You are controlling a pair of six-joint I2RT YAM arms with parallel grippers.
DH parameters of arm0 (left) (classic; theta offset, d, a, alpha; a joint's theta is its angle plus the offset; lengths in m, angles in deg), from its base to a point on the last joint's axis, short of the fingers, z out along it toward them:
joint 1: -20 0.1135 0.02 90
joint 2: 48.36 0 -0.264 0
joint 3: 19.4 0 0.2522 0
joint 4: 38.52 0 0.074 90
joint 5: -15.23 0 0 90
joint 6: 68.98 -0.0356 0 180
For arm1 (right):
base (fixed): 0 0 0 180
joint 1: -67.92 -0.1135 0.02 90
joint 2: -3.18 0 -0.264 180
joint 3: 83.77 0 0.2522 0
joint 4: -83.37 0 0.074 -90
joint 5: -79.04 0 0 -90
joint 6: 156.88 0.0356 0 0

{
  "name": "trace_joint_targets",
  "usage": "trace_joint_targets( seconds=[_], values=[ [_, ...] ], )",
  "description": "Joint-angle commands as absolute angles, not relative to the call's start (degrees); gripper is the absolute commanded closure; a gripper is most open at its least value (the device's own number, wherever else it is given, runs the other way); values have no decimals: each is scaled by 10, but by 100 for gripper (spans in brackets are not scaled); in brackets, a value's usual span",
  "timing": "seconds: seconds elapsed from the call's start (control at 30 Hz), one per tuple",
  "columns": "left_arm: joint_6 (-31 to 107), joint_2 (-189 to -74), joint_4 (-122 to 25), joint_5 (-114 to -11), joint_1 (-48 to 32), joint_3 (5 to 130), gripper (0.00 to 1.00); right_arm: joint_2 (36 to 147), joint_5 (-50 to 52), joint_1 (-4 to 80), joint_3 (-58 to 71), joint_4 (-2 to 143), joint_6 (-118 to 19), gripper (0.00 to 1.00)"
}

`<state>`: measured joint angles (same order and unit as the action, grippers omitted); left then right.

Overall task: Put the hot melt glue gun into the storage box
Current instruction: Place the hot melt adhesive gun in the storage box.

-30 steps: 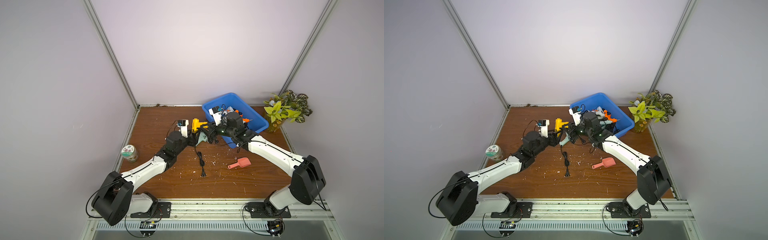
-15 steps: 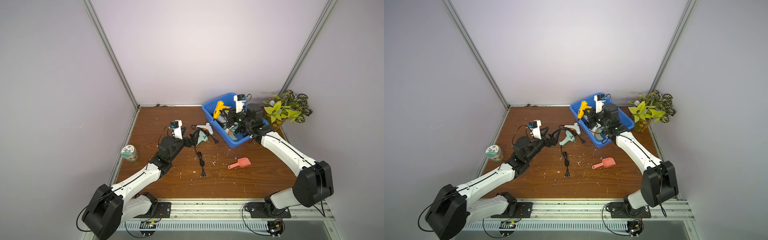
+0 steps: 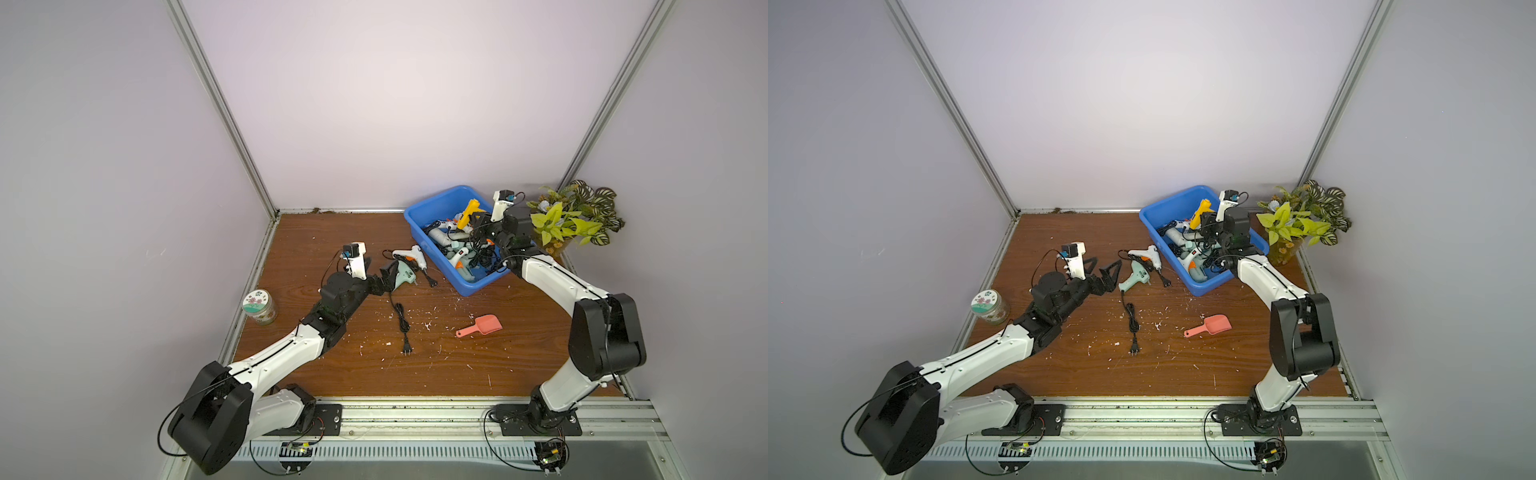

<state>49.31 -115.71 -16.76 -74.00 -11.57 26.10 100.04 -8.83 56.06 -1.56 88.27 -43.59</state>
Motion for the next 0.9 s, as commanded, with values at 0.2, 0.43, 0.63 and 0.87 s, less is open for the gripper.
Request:
trace_joint_targets(
  seconds=[0.2,0.43,0.63,0.87],
  values=[
    [478,-1170,-182,-751,-122,276,1,1045,-119,572,22,956,-412,92],
    [482,-1187,-198,-752,-121,287,1,1072,-105,578,-4,958,-384,79],
    [489,-1212,-251,-766,-118,314,1,1050,-127,583,-67,964,-365,65],
    [486,-1240,-287,-767,-115,338,1,1015,-131,589,-119,971,-360,50]
  ],
)
